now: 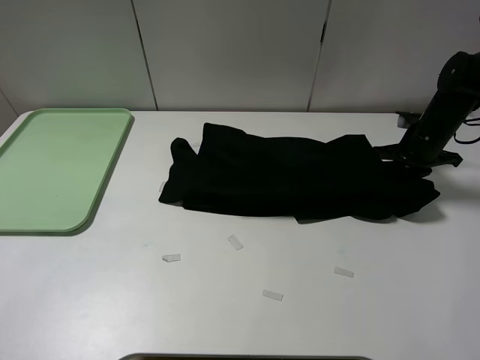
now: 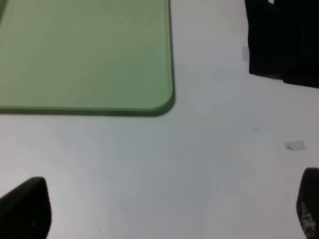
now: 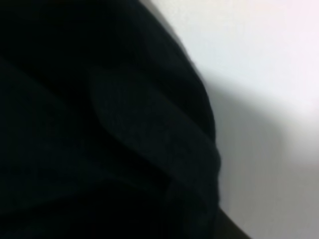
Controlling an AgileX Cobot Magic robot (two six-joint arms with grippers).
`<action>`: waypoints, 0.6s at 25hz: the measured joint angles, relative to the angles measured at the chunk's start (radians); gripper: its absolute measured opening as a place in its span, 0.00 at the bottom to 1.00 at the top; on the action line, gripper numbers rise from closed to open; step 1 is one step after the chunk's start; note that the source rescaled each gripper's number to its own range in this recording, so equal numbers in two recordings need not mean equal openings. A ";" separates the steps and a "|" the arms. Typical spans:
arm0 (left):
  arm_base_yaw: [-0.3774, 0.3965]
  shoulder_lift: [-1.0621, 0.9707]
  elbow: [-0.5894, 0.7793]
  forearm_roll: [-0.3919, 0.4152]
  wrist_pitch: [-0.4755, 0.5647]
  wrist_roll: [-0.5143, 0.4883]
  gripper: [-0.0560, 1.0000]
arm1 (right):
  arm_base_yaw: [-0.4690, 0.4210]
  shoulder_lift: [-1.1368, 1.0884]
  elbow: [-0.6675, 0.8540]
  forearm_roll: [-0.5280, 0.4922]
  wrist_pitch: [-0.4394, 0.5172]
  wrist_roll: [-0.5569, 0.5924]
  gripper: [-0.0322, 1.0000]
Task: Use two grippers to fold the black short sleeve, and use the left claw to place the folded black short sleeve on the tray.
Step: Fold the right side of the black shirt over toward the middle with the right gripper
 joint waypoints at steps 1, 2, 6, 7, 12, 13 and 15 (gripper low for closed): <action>0.000 0.000 0.000 0.000 0.000 0.000 0.99 | 0.000 0.000 -0.001 0.000 0.002 0.000 0.11; 0.000 0.000 0.000 0.000 0.000 0.000 0.99 | 0.000 0.000 -0.008 0.000 0.010 0.000 0.11; 0.000 0.000 0.000 0.000 0.000 0.000 0.99 | 0.000 -0.010 -0.043 -0.011 0.064 0.000 0.11; 0.000 0.000 0.000 0.000 0.000 0.000 0.99 | 0.000 -0.020 -0.051 -0.016 0.074 0.000 0.11; 0.000 0.000 0.000 0.000 0.000 0.000 0.99 | 0.000 -0.090 -0.106 -0.060 0.132 0.000 0.11; 0.000 0.000 0.000 0.000 0.000 0.000 0.99 | 0.000 -0.105 -0.112 -0.073 0.140 0.000 0.11; 0.000 0.000 0.000 0.000 0.000 0.000 0.99 | 0.000 -0.132 -0.122 -0.103 0.163 0.000 0.11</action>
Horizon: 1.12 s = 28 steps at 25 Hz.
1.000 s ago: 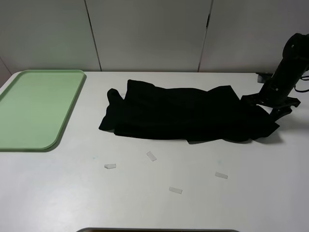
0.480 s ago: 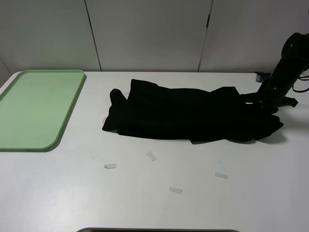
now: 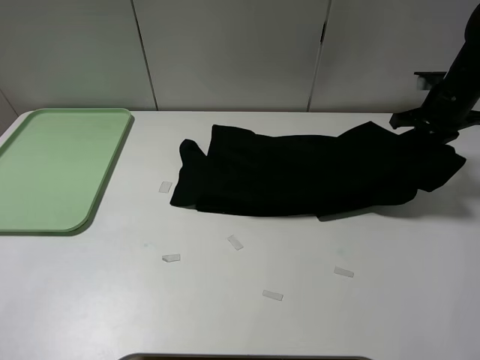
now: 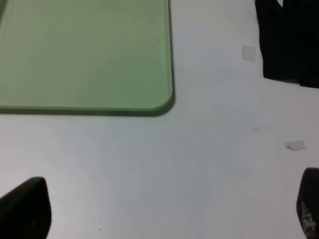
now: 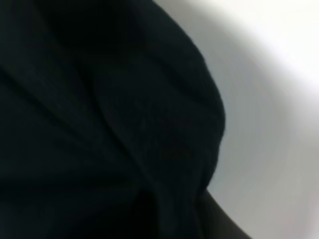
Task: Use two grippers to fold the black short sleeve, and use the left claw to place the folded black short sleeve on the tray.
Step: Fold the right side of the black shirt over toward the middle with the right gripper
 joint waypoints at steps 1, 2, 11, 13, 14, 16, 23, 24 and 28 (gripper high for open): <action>0.000 0.000 0.000 0.000 0.000 0.000 0.99 | 0.000 -0.013 -0.006 -0.015 0.007 0.002 0.11; 0.000 0.000 0.000 0.000 0.000 0.000 0.99 | 0.000 -0.026 -0.011 -0.035 0.014 0.003 0.11; 0.000 0.000 0.000 0.000 0.000 0.000 0.99 | -0.018 -0.064 -0.091 -0.203 0.078 0.019 0.11; 0.000 0.000 0.000 0.000 0.000 0.000 0.99 | -0.030 -0.065 -0.119 -0.212 0.098 0.019 0.11; 0.000 0.000 0.000 0.000 0.000 0.000 0.99 | -0.033 -0.065 -0.128 -0.217 0.107 0.019 0.11; 0.000 0.000 0.000 0.000 0.000 0.000 0.99 | -0.038 -0.066 -0.137 -0.225 0.118 0.020 0.11; 0.000 0.000 0.000 0.000 0.000 0.000 0.99 | 0.007 -0.054 -0.136 -0.225 0.124 0.042 0.11; 0.000 0.000 0.000 0.000 0.000 0.000 0.99 | 0.022 -0.044 -0.135 -0.226 0.123 0.051 0.11; 0.000 0.000 0.000 0.000 0.000 0.000 0.99 | 0.080 -0.011 -0.096 -0.243 0.094 0.094 0.11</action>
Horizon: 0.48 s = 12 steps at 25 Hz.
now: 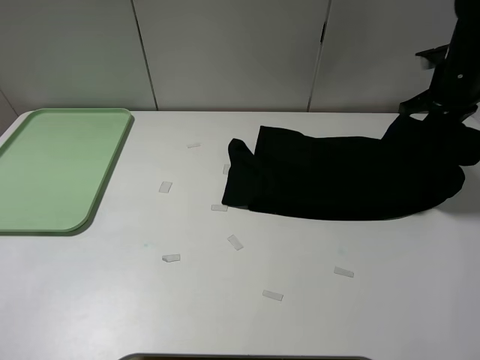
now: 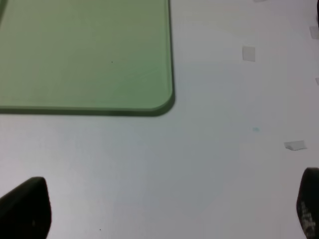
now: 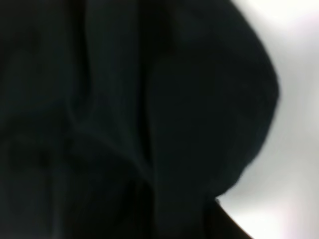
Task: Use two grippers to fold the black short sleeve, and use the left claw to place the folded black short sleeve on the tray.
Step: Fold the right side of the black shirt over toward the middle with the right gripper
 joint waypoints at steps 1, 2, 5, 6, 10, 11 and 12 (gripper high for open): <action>0.000 0.000 0.000 0.000 0.000 0.000 0.99 | 0.014 0.005 0.013 -0.008 -0.009 0.018 0.11; 0.000 0.000 0.000 0.000 0.000 0.000 0.99 | 0.029 0.008 0.031 -0.015 -0.021 0.036 0.11; 0.000 0.000 0.000 0.000 0.000 0.000 0.99 | 0.079 0.009 0.083 -0.042 -0.061 0.093 0.11; 0.000 0.000 0.000 0.000 0.000 0.000 0.99 | 0.113 0.011 0.112 -0.045 -0.092 0.120 0.11; 0.000 0.000 0.000 0.000 0.000 0.000 0.99 | 0.163 0.013 0.162 -0.045 -0.159 0.189 0.11; 0.000 0.000 0.000 0.000 0.000 0.000 0.99 | 0.172 0.013 0.172 -0.045 -0.177 0.203 0.11; 0.000 0.000 0.000 0.000 0.000 0.000 0.99 | 0.177 0.013 0.184 -0.045 -0.190 0.209 0.11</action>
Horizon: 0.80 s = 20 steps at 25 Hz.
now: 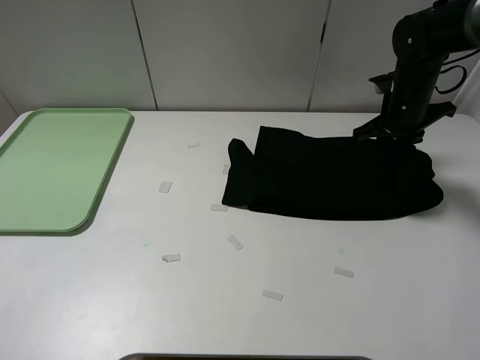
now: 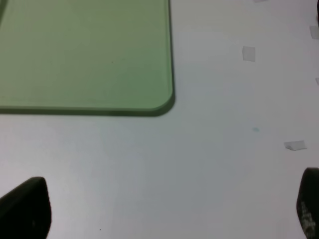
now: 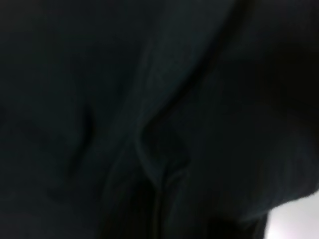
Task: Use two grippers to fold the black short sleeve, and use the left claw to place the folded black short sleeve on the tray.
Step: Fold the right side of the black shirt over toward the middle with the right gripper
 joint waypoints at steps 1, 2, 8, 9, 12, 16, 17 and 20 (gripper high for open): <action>0.000 0.000 0.000 0.000 0.000 0.000 0.99 | 0.008 0.000 0.012 0.001 -0.016 0.007 0.11; 0.000 0.000 0.000 0.000 0.000 0.000 0.99 | 0.014 0.000 0.021 0.004 -0.031 0.009 0.11; 0.000 0.000 0.000 0.000 0.000 0.000 0.99 | 0.030 0.001 0.034 0.062 -0.071 0.012 0.11; 0.000 0.000 0.000 0.000 0.000 0.000 0.99 | 0.035 0.001 0.034 0.068 -0.072 0.012 0.13; 0.000 0.000 0.000 0.000 0.000 0.000 0.99 | 0.050 0.001 0.034 0.086 -0.073 0.012 0.28; 0.000 0.000 0.000 0.000 0.000 0.000 0.99 | 0.076 0.001 0.034 0.093 -0.075 0.012 0.49; 0.000 0.000 0.000 0.000 0.000 0.000 0.99 | 0.082 0.001 0.034 0.094 -0.078 0.012 0.55; 0.000 0.000 0.000 0.000 0.000 0.000 0.99 | 0.101 0.001 0.034 0.108 -0.099 0.011 0.85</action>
